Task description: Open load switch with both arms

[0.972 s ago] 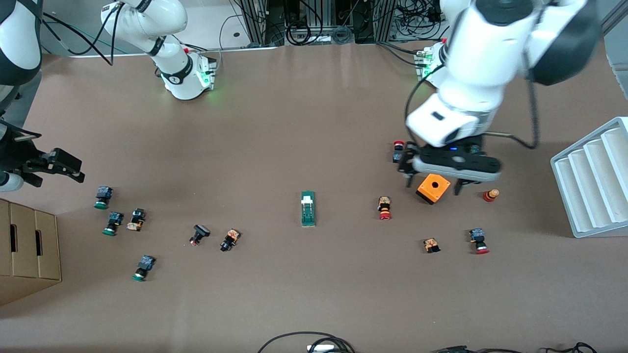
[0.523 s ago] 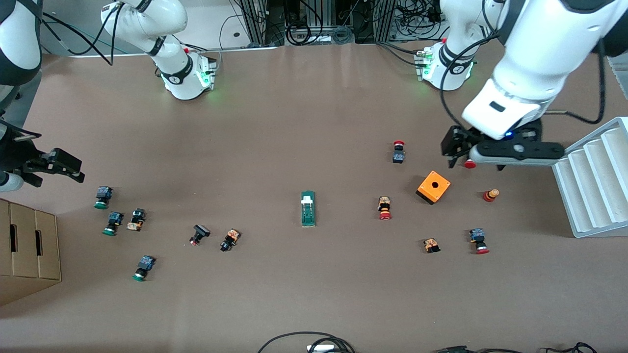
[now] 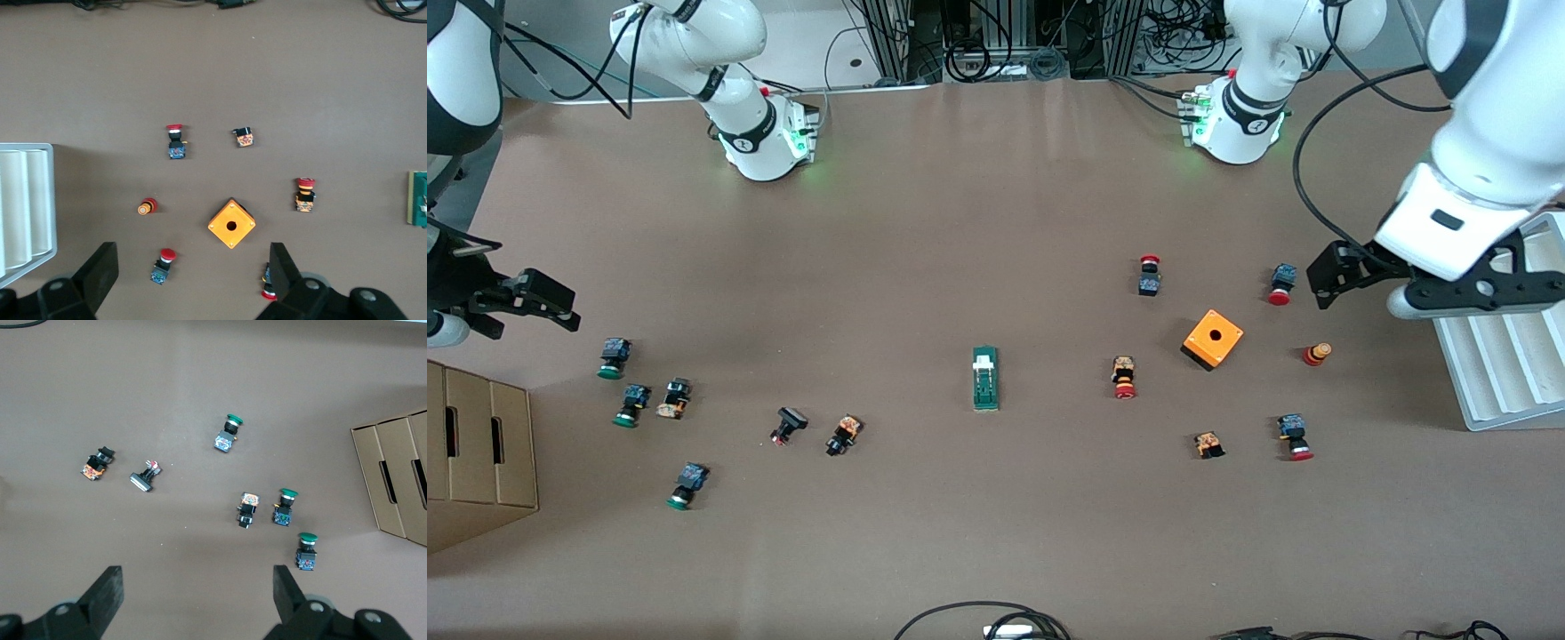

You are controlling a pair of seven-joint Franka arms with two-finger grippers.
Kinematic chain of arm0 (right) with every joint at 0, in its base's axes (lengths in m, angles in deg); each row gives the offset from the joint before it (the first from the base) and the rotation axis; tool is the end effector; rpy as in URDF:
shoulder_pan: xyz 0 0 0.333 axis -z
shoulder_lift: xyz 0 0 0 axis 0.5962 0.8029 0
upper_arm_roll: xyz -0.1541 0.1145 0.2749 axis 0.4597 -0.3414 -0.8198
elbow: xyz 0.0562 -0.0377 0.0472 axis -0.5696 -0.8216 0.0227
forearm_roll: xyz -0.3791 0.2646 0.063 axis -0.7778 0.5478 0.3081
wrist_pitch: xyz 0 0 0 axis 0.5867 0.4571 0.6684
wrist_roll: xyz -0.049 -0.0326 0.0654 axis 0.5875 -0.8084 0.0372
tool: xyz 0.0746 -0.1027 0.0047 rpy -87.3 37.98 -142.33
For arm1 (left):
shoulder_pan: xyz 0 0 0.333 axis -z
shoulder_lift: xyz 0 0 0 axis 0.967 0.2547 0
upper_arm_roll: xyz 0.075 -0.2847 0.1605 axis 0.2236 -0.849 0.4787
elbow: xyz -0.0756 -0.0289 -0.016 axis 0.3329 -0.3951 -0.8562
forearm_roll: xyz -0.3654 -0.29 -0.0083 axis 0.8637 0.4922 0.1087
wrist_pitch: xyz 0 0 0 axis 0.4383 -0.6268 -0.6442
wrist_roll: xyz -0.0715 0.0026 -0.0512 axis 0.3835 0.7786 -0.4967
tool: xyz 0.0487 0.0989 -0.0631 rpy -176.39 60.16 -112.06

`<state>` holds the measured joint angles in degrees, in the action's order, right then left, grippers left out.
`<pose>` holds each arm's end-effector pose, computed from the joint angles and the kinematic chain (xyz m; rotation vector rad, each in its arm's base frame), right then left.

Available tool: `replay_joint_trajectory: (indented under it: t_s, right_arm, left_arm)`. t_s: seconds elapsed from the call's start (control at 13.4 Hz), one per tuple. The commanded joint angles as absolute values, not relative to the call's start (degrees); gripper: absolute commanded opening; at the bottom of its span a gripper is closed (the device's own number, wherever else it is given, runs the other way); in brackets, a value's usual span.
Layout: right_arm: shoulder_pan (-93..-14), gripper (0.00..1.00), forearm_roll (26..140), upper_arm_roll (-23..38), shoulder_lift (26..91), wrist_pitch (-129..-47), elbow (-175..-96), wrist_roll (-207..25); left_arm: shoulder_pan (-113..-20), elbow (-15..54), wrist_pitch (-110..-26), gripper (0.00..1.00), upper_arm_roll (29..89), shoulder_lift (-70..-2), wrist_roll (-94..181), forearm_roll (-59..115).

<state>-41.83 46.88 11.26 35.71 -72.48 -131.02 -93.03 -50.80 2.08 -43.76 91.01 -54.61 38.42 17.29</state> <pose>0.6493 -0.0402 0.5936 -3.1326 -0.0860 -0.1428 0.6611 -0.1300 0.6282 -3.0937 -0.0205 -0.1156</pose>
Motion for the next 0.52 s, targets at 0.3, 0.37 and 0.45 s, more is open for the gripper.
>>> replay_joint_trajectory:
  t_s: [0.3,0.37,0.45]
  right_arm:
    - [-41.9,1.0,45.7,11.3,35.7,-72.6,-130.5,-93.1]
    - [-41.9,1.0,45.7,11.2,35.7,-72.6,-130.5,-93.1]
    - [-41.9,1.0,45.7,11.3,35.7,-72.6,-130.5,-93.2]
  left_arm:
    - [-62.4,3.5,-43.2,1.0,86.7,-55.5,46.5,21.0]
    - [-64.4,3.5,-43.3,1.0,84.8,-55.7,46.6,21.0]
    - [-65.1,3.5,-43.3,1.0,84.3,-55.9,46.7,21.0]
